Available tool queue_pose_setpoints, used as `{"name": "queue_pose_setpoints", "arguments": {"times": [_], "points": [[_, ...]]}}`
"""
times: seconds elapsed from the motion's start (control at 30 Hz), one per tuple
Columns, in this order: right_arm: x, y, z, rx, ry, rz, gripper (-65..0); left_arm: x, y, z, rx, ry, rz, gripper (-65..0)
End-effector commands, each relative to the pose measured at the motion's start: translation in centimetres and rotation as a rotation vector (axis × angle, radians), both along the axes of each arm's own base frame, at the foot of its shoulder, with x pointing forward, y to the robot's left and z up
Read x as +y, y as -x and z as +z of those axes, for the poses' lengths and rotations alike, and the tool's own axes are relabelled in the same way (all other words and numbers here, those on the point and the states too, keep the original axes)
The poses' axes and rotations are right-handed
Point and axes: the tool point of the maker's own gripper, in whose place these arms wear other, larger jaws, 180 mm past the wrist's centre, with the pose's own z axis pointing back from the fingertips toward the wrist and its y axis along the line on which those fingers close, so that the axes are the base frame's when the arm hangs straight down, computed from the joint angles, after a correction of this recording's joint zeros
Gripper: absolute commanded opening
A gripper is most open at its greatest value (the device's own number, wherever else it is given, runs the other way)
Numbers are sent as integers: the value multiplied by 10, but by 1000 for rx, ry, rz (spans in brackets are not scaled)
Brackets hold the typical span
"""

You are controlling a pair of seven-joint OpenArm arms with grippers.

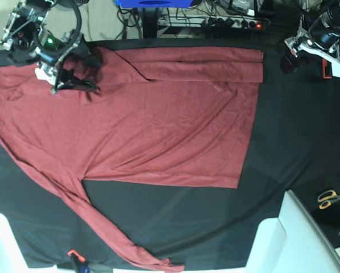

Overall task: Fold the T-shirt properly
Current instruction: 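Grasp the fabric near the collar with the right gripper, then drag the grasped collar fabric across the shirt body with the right gripper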

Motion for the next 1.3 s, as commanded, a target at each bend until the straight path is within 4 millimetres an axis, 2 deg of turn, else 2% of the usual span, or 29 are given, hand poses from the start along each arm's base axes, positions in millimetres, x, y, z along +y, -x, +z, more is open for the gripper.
{"name": "queue_pose_setpoints", "arguments": {"times": [0.0,0.1,0.2,0.27,0.37,0.53,0.63,0.9,0.97,1.07,1.13,1.27], "points": [[-3,-7,7,-33,-13,-4,-261,5,-3,8,-27,-15,-1,-49],[-2,-7,4,-22,-27,-10,-287,5,-3,8,-27,-15,-1,-49],[-10,-2,-3,4,-49,-60,-390,5,-3,8,-25,-15,-1,-49],[-15,-3,-4,8,-59,-90,-435,5,-2,7,-24,-14,0,-49],[-21,-1,-2,5,-64,-107,-425,6,0,4,-16,-8,7,-49],[-29,4,-2,10,-75,-150,-305,8,6,-5,8,9,26,-49],[-29,6,-6,23,-90,-165,-303,8,6,-6,10,10,28,-49],[-9,3,-17,55,-227,-206,-305,8,6,-5,8,8,24,-49],[-10,2,-16,50,-237,-215,-341,8,7,-6,11,9,25,-49],[-14,1,-17,50,-224,-223,-462,8,8,-6,12,10,26,-49],[-18,2,-19,54,-211,-228,-515,8,8,-6,12,10,26,-49],[-19,2,-19,54,-210,-227,-518,8,7,-6,11,10,26,-49]]}}
